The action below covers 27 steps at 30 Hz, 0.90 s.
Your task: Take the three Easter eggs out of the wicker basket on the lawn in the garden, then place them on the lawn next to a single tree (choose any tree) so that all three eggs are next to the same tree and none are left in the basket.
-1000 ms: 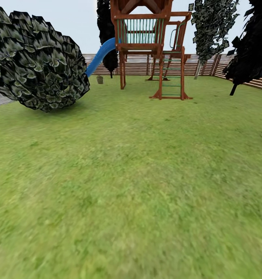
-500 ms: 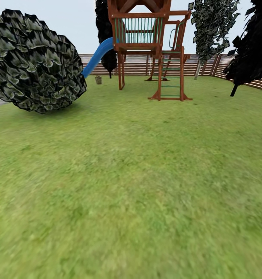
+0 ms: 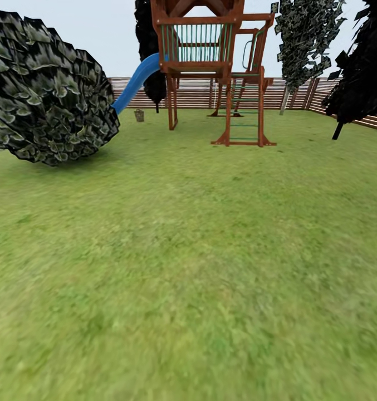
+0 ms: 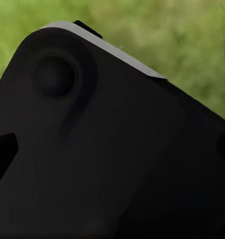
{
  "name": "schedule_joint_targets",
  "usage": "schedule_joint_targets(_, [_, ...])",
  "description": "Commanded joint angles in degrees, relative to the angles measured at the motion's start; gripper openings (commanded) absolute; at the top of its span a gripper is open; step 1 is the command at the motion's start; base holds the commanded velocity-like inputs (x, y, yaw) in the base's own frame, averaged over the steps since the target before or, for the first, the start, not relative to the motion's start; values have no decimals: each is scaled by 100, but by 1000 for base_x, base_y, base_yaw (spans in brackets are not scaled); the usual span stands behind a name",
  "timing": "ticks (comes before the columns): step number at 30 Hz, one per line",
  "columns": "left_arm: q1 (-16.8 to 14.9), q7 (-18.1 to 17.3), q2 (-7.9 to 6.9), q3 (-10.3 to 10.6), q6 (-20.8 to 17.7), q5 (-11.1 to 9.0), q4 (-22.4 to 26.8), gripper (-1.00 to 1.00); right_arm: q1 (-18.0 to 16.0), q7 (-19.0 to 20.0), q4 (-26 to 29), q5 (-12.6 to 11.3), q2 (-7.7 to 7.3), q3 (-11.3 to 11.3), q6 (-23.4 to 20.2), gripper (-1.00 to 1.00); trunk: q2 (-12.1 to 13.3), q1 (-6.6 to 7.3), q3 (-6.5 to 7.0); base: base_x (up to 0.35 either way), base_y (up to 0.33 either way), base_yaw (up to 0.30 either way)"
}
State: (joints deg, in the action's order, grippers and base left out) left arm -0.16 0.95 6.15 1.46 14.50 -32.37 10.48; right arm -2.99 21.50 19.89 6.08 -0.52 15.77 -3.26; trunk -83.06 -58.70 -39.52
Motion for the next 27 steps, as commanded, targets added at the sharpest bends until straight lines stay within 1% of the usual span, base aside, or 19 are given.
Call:
schedule_joint_targets(1, [-2, 10, 1, 18, 21, -23, -1, 100, 1, 23, 12, 60, -1, -12, -26, 100, -2, -3, -5, 328, -185, 0])
schedule_joint_targets(27, [-2, 10, 1, 12, 24, -23, -2, 100, 1, 24, 6, 65, -1, -9, -26, 100, -2, -3, -5, 328, -185, 0])
